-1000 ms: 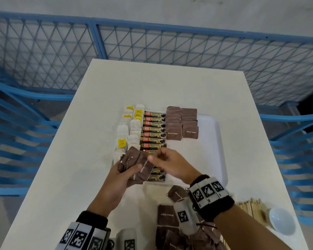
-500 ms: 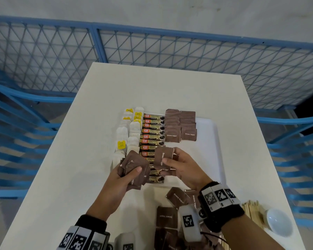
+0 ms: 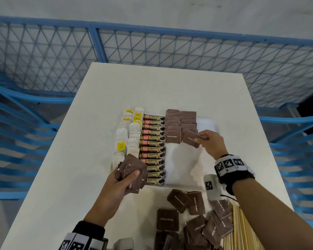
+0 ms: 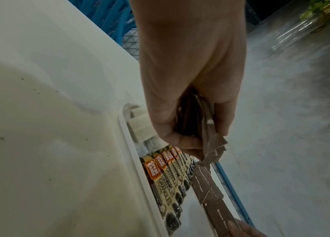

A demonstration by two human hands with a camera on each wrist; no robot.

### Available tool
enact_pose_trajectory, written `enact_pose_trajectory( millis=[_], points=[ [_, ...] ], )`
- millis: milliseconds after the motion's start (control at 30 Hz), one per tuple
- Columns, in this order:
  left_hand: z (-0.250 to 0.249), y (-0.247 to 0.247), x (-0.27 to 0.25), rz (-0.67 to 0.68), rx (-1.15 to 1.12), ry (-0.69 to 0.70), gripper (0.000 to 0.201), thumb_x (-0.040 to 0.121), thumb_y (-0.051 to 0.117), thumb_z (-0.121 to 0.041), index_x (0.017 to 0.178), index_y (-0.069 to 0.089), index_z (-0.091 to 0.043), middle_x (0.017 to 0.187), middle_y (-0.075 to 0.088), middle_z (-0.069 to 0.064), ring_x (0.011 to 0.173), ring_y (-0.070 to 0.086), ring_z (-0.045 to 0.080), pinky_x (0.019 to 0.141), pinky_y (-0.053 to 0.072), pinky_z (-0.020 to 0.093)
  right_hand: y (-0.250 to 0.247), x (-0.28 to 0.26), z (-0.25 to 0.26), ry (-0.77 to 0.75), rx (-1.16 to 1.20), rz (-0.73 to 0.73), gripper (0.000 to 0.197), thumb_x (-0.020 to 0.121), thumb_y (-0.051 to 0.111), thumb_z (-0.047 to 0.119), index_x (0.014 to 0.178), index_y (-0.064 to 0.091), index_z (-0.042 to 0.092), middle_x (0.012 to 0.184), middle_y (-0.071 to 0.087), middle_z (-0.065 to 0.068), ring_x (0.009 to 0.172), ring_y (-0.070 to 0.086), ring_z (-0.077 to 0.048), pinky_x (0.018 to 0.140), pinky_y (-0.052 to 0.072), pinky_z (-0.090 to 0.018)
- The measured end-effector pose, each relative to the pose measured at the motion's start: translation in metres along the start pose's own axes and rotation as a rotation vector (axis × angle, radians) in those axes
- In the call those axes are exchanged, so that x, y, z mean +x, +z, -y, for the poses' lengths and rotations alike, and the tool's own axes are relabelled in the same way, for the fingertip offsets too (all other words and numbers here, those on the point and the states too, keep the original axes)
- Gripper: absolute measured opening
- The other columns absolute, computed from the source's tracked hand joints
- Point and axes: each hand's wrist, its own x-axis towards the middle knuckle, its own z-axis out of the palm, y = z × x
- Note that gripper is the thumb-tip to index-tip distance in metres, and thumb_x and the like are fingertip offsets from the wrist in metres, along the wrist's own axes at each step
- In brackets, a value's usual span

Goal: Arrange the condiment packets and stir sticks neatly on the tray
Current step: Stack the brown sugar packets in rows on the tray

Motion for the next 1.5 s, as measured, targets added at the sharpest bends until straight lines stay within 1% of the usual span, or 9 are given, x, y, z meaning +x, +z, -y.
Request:
enact_pose_trajectory(
  millis=[200, 300, 533, 667, 733, 867, 1067, 1333, 1500],
  points=[
    [0.0, 0.001, 0.003, 0.0, -0.006, -0.001, 0.032, 0.085, 0.06, -0.005, 0.117, 0.06, -0.007, 0.1, 0.072, 0.012, 0.082, 0.069, 0.021, 0.055, 0.053, 0.026, 0.002, 0.022, 0.01, -0.101, -0.26, 0.057, 0.019, 0.081, 0.068, 0.007, 0.1, 0.068, 0.003, 0.086, 0.06, -0.003, 0.084, 0.052, -0.014, 0.061, 0.034, -0.006],
    [-0.001, 0.002, 0.004, 0.004, -0.01, -0.001, 0.032, 0.085, 0.06, -0.005, 0.117, 0.06, -0.008, 0.101, 0.072, 0.012, 0.083, 0.069, 0.021, 0.055, 0.053, 0.026, 0.008, 0.026, 0.012, -0.101, -0.25, 0.03, 0.021, 0.08, 0.068, 0.002, 0.1, 0.065, 0.0, 0.074, 0.053, 0.001, 0.079, 0.05, -0.017, 0.056, 0.034, 0.001],
    [-0.001, 0.004, 0.004, 0.019, -0.028, -0.002, 0.033, 0.084, 0.059, -0.007, 0.118, 0.06, -0.011, 0.106, 0.071, 0.012, 0.091, 0.067, 0.027, 0.06, 0.056, 0.028, 0.016, 0.03, 0.006, -0.114, -0.266, -0.053, 0.033, 0.075, 0.072, 0.006, 0.105, 0.059, 0.0, 0.104, 0.054, -0.017, 0.089, 0.052, -0.022, 0.077, 0.036, -0.022],
    [0.0, 0.007, 0.004, 0.018, -0.022, 0.004, 0.029, 0.086, 0.058, -0.005, 0.115, 0.062, -0.011, 0.098, 0.073, 0.008, 0.085, 0.069, 0.022, 0.058, 0.055, 0.027, 0.021, 0.019, 0.008, -0.187, -0.238, -0.109, 0.045, 0.077, 0.071, 0.009, 0.117, 0.051, 0.004, 0.116, 0.048, -0.016, 0.104, 0.052, -0.027, 0.091, 0.046, -0.035],
    [0.0, 0.008, 0.004, 0.015, -0.015, 0.008, 0.027, 0.087, 0.059, -0.004, 0.113, 0.062, -0.011, 0.095, 0.073, 0.007, 0.082, 0.069, 0.021, 0.057, 0.054, 0.027, 0.025, 0.006, 0.016, -0.275, -0.232, -0.12, 0.038, 0.08, 0.069, 0.012, 0.114, 0.053, 0.005, 0.111, 0.051, -0.013, 0.098, 0.051, -0.021, 0.089, 0.045, -0.031],
    [-0.002, 0.009, 0.003, 0.02, 0.002, 0.022, 0.025, 0.087, 0.059, -0.005, 0.109, 0.063, -0.016, 0.094, 0.074, 0.004, 0.081, 0.07, 0.017, 0.059, 0.054, 0.027, 0.037, -0.042, 0.048, -0.363, -0.113, 0.114, 0.017, 0.088, 0.061, 0.023, 0.098, 0.061, 0.01, 0.09, 0.06, 0.0, 0.079, 0.056, -0.012, 0.073, 0.044, -0.017],
    [-0.006, 0.012, -0.001, 0.05, -0.006, 0.042, 0.022, 0.085, 0.06, -0.005, 0.104, 0.065, -0.014, 0.088, 0.074, 0.004, 0.079, 0.07, 0.017, 0.061, 0.056, 0.028, 0.06, -0.119, 0.065, -0.266, 0.196, 0.575, 0.021, 0.079, 0.071, 0.031, 0.089, 0.057, 0.018, 0.079, 0.06, 0.006, 0.068, 0.053, -0.006, 0.064, 0.045, -0.018],
    [-0.005, 0.013, -0.005, 0.057, -0.03, 0.033, 0.043, 0.075, 0.061, -0.032, 0.115, 0.062, -0.015, 0.1, 0.073, 0.005, 0.092, 0.069, 0.021, 0.075, 0.055, 0.034, 0.078, -0.137, 0.06, -0.17, 0.412, 0.532, 0.028, 0.077, 0.073, 0.009, 0.087, 0.05, 0.022, 0.08, 0.061, 0.001, 0.068, 0.059, -0.011, 0.062, 0.051, -0.023],
    [-0.007, 0.012, -0.006, 0.052, -0.076, -0.003, 0.02, 0.09, 0.056, -0.014, 0.109, 0.062, -0.017, 0.091, 0.073, 0.001, 0.082, 0.068, 0.015, 0.067, 0.05, 0.027, 0.071, -0.134, 0.059, -0.156, 0.455, 0.56, 0.018, 0.086, 0.062, 0.003, 0.092, 0.057, 0.019, 0.085, 0.061, -0.003, 0.072, 0.062, -0.013, 0.059, 0.052, -0.021]
  ],
)
